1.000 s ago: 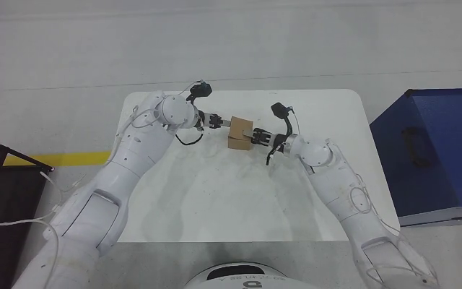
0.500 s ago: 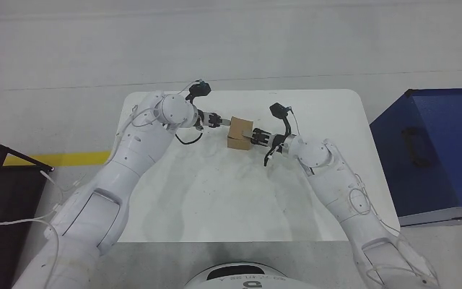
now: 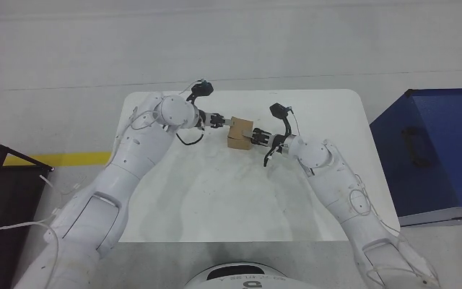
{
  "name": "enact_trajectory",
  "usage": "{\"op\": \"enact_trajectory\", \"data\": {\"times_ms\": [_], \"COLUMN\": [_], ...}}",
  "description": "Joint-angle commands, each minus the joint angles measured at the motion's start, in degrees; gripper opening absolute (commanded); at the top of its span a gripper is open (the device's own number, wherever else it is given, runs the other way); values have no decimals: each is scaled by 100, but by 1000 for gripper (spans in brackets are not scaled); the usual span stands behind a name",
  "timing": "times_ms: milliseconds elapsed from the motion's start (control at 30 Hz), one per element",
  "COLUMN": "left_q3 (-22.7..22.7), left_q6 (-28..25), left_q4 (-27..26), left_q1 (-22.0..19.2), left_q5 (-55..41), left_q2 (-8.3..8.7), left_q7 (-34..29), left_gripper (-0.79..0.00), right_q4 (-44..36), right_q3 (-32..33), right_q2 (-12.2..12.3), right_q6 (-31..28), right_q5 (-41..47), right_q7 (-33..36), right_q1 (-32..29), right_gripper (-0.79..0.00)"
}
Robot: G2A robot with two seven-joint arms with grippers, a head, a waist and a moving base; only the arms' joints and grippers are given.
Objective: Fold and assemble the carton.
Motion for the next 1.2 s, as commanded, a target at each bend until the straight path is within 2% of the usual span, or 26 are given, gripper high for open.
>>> {"op": "enact_trajectory", "data": {"times_ms": [0, 533, 633, 733, 933, 967, 1033, 1067, 1100, 1167], "left_q3": [134, 340, 232, 72, -316, -409, -667, -809, -980, -1367], "left_q6": [116, 232, 151, 37, -102, -131, -209, -266, -312, -415], "left_q4": [33, 248, 263, 274, 159, 123, 53, 8, -34, -143], "left_q1": [-11, -101, -121, -139, -82, -62, -22, 7, 41, 132], "left_q5": [239, 527, 375, 236, 59, 4, -170, -265, -398, -754], "left_q2": [-37, -203, -197, -159, -28, 2, 82, 127, 177, 279], "left_q7": [140, 402, 365, 276, 192, 174, 123, 71, 32, -46], "left_gripper": [0, 0, 0, 0, 0, 0, 0, 0, 0, 0], "right_q4": [-22, -249, -401, -577, -859, -918, -1103, -1212, -1342, -1605], "right_q3": [12, 139, 241, 347, 542, 596, 746, 818, 893, 1033], "right_q2": [7, 78, 113, 151, 216, 228, 260, 279, 304, 335], "right_q6": [-3, -64, -104, -133, -158, -185, -292, -352, -442, -518], "right_q5": [5, 50, 60, 56, 51, 64, 71, 60, -64, -181], "right_q7": [-7, -35, -60, -81, -143, -193, -377, -432, -523, -816], "right_q1": [-17, -165, -269, -396, -605, -651, -790, -888, -990, -1230], "right_gripper": [-419, -403, -382, -308, -305, -317, -437, -730, -785, -785]}}
